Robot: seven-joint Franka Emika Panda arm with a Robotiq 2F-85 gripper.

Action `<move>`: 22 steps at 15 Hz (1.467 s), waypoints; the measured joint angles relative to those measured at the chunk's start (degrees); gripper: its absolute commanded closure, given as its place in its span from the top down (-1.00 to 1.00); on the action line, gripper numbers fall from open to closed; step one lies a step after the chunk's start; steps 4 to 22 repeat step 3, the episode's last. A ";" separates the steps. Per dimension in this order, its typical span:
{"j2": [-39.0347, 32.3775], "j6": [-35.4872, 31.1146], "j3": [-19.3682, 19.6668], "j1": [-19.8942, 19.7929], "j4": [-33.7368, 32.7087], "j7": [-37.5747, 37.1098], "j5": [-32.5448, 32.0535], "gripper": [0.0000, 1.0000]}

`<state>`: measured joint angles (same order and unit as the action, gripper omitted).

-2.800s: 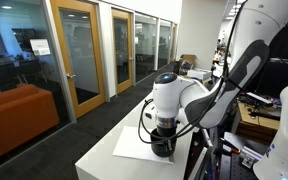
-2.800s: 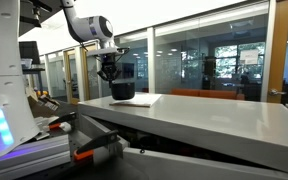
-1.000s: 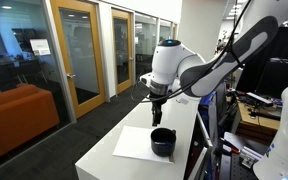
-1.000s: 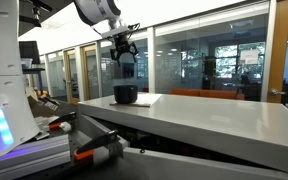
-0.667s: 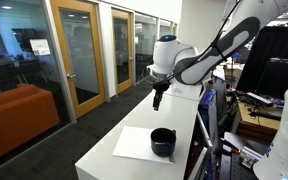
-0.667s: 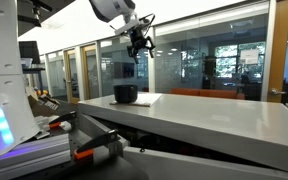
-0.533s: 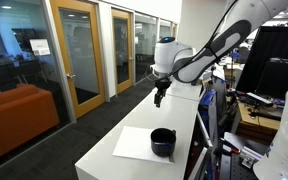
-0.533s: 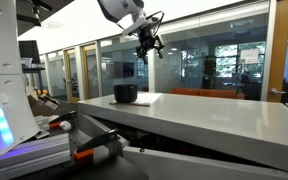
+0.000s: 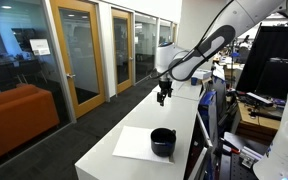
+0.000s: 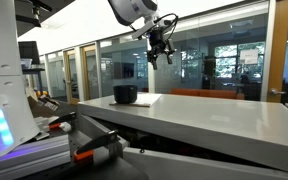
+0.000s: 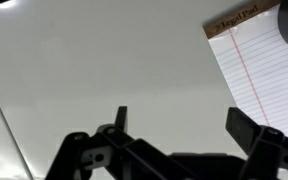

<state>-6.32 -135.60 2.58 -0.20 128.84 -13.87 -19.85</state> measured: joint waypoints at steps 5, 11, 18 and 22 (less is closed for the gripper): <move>0.00 0.42 -0.04 0.01 -0.23 0.00 0.08 1.00; 0.00 0.42 -0.04 0.01 -0.23 0.00 0.08 1.00; 0.00 0.42 -0.04 0.01 -0.23 0.00 0.08 1.00; 0.00 0.42 -0.04 0.01 -0.23 0.00 0.08 1.00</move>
